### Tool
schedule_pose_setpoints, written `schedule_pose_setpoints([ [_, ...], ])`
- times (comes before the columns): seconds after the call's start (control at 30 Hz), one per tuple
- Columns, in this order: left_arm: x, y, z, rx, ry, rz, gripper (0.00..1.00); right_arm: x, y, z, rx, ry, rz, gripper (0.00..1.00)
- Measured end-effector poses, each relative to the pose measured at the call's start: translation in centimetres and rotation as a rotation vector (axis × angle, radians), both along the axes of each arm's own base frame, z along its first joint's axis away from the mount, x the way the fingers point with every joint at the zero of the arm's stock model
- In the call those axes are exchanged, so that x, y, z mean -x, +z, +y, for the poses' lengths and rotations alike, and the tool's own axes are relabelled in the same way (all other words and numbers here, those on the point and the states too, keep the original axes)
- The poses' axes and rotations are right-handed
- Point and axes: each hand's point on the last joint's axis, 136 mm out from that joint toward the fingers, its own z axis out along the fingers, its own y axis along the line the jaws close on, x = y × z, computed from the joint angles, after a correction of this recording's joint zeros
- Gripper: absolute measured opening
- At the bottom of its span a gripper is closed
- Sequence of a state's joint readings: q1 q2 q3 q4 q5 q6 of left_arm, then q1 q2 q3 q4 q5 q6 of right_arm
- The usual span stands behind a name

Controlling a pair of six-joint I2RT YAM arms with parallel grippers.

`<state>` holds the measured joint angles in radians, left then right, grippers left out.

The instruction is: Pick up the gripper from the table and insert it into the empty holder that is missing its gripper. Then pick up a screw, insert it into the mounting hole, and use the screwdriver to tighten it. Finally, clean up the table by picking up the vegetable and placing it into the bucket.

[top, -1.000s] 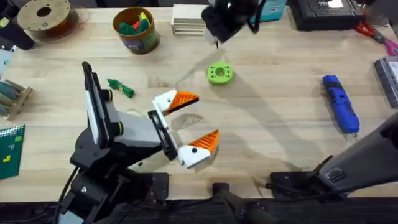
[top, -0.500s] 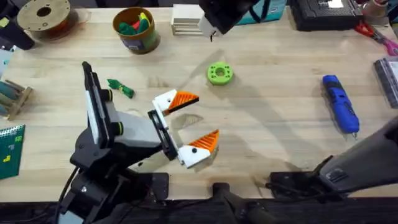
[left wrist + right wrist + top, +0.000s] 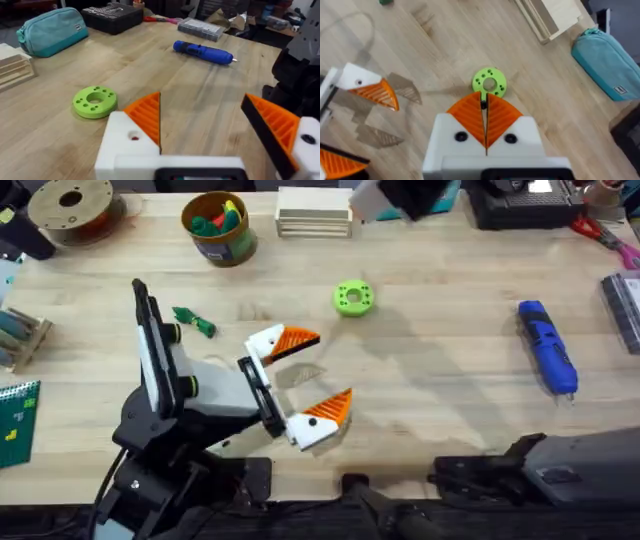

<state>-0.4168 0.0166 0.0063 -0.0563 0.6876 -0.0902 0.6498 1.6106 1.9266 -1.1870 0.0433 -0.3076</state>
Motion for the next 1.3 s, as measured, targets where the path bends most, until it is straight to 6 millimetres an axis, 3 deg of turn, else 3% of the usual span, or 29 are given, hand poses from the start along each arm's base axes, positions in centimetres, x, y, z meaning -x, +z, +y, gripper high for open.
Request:
schedule_pose_setpoints([
  [0.37, 0.0, 0.0, 0.0, 0.000, 0.000, 0.000, 0.985, 4.7, -1.9, -3.2, -0.014, 0.062, -0.062, 0.007],
  [0.53, 0.0, 0.0, 0.0, 0.000, 0.000, 0.000, 0.985, 6.9, -2.0, -3.5, -0.069, 0.102, -0.056, 0.007],
  [0.63, 0.0, 0.0, 0.0, 0.000, 0.000, 0.000, 0.985, 7.5, -2.4, -2.3, -0.123, 0.143, -0.018, 0.007],
  [1.0, 0.0, 0.0, 0.0, 0.000, 0.000, 0.000, 0.985, 6.5, -4.1, 4.0, -0.303, 0.169, 0.133, 0.007],
  [1.3, 0.0, 0.0, 0.0, 0.000, 0.000, 0.000, 0.985, 10.7, -4.6, 9.0, -0.337, 0.290, 0.206, 0.007],
])
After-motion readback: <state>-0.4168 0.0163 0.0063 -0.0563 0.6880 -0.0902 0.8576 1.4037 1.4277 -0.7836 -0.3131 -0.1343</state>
